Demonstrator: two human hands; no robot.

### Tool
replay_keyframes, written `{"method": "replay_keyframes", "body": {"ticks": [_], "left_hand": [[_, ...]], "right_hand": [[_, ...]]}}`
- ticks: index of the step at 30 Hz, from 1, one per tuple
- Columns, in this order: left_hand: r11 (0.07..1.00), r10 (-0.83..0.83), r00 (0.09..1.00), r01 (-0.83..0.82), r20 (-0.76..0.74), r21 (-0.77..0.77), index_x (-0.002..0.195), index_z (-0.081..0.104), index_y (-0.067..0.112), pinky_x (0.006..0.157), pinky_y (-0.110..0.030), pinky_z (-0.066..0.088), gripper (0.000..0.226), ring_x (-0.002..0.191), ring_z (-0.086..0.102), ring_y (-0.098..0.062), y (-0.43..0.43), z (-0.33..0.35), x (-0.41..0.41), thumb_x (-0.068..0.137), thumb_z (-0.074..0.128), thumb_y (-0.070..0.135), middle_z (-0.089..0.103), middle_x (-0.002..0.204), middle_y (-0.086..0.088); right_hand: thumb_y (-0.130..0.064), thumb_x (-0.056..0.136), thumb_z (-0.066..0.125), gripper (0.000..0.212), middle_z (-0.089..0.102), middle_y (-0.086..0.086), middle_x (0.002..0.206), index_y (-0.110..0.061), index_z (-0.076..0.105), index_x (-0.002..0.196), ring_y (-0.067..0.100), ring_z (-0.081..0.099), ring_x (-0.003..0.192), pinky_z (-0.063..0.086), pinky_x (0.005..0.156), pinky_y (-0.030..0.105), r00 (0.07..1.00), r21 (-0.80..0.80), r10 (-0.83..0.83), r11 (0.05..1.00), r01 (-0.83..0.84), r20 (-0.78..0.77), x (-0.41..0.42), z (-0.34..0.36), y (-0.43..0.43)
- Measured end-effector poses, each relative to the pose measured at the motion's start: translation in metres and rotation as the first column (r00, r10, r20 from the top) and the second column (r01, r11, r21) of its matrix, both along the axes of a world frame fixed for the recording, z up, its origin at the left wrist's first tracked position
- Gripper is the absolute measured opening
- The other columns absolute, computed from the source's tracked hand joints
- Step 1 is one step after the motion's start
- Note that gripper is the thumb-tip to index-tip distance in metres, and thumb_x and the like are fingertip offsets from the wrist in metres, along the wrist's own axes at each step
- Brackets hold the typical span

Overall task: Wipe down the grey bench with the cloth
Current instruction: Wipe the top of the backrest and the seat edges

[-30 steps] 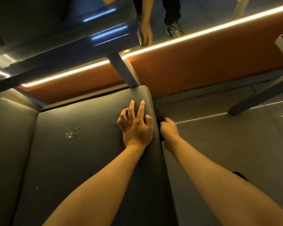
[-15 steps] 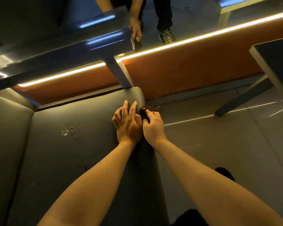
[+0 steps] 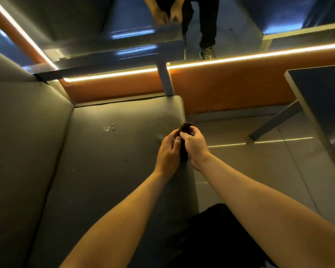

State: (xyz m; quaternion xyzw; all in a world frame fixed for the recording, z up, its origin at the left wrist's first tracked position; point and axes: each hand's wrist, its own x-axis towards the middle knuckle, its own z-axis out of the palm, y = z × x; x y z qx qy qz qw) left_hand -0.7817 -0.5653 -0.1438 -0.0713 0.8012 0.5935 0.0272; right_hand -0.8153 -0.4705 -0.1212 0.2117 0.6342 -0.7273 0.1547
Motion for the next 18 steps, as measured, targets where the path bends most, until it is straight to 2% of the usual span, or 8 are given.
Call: {"method": "replay_keyframes", "body": {"ticks": [1,3,6,8,11,14,16,18], "left_hand": [[0.990,0.032,0.999,-0.038,0.044,0.132,0.135,0.055,0.032,0.109,-0.040,0.047,0.036,0.122,0.058,-0.014,-0.001,0.009,0.006,0.100,0.049,0.040,0.061,0.132,0.000],[0.958,0.117,0.987,-0.141,0.110,0.250,0.138,0.049,0.038,0.109,-0.046,0.048,0.047,0.125,0.057,-0.020,-0.011,0.018,0.018,0.092,0.055,0.049,0.057,0.136,-0.003],[0.945,0.213,0.973,-0.229,0.090,0.232,0.133,0.049,0.038,0.106,-0.047,0.050,0.043,0.121,0.060,-0.022,-0.045,0.015,0.041,0.093,0.062,0.033,0.060,0.131,-0.004],[0.941,0.291,0.955,-0.296,0.056,0.162,0.129,0.054,0.032,0.103,-0.048,0.052,0.040,0.115,0.063,-0.021,-0.071,0.009,0.054,0.091,0.059,0.020,0.065,0.123,-0.003],[0.880,0.463,0.884,-0.468,-0.066,-0.087,0.123,0.063,0.017,0.101,-0.040,0.050,0.040,0.112,0.061,-0.023,-0.105,0.004,0.069,0.085,0.049,0.014,0.066,0.118,-0.007],[0.770,0.523,0.835,-0.548,-0.170,-0.327,0.131,0.061,0.011,0.102,-0.028,0.040,0.038,0.123,0.053,-0.025,-0.139,-0.002,0.080,0.096,0.049,0.003,0.058,0.131,-0.012],[0.778,0.438,0.893,-0.436,-0.106,-0.453,0.143,0.053,0.010,0.112,-0.031,0.032,0.044,0.138,0.041,-0.028,-0.155,-0.010,0.077,0.100,0.048,0.005,0.046,0.149,-0.013],[0.811,0.343,0.937,-0.263,0.060,-0.523,0.154,0.039,0.015,0.119,-0.038,0.024,0.052,0.148,0.022,-0.030,-0.155,-0.018,0.070,0.103,0.047,0.018,0.025,0.165,-0.007]], "right_hand": [[-0.014,0.099,0.057,0.027,0.068,0.011,0.117,-0.018,0.059,0.126,0.028,0.066,0.110,0.053,0.101,0.049,1.000,-0.062,-0.020,0.998,0.021,0.014,0.005,0.006,-0.009],[-0.021,0.102,0.052,0.020,0.066,0.012,0.115,-0.022,0.058,0.122,0.030,0.066,0.108,0.055,0.097,0.049,0.998,-0.137,0.012,0.991,-0.003,0.063,0.016,0.016,-0.027],[-0.021,0.105,0.047,0.021,0.069,0.016,0.113,-0.016,0.063,0.117,0.028,0.068,0.098,0.057,0.087,0.041,0.986,-0.205,0.147,0.970,-0.128,0.078,0.033,0.023,-0.057],[-0.020,0.104,0.048,0.024,0.070,0.019,0.117,-0.011,0.067,0.115,0.031,0.068,0.104,0.055,0.094,0.044,0.954,-0.035,0.300,0.954,-0.299,0.014,0.036,0.020,-0.075],[-0.025,0.102,0.050,0.035,0.066,0.019,0.126,-0.001,0.068,0.120,0.033,0.060,0.121,0.046,0.107,0.045,0.829,0.368,0.559,0.772,-0.518,-0.006,0.033,0.013,-0.095],[-0.022,0.107,0.042,0.044,0.048,0.015,0.152,-0.001,0.051,0.145,0.029,0.041,0.143,0.029,0.118,0.033,0.724,0.572,0.686,0.569,-0.591,0.066,0.031,0.003,-0.103],[-0.018,0.108,0.037,0.049,0.035,0.015,0.161,-0.001,0.037,0.154,0.028,0.028,0.150,0.021,0.119,0.030,0.634,0.664,0.759,0.400,-0.632,0.147,0.031,-0.006,-0.105],[-0.016,0.106,0.039,0.055,0.024,0.013,0.166,-0.004,0.026,0.158,0.027,0.016,0.155,0.015,0.124,0.033,0.576,0.709,0.792,0.288,-0.643,0.201,0.032,-0.014,-0.111]]}}
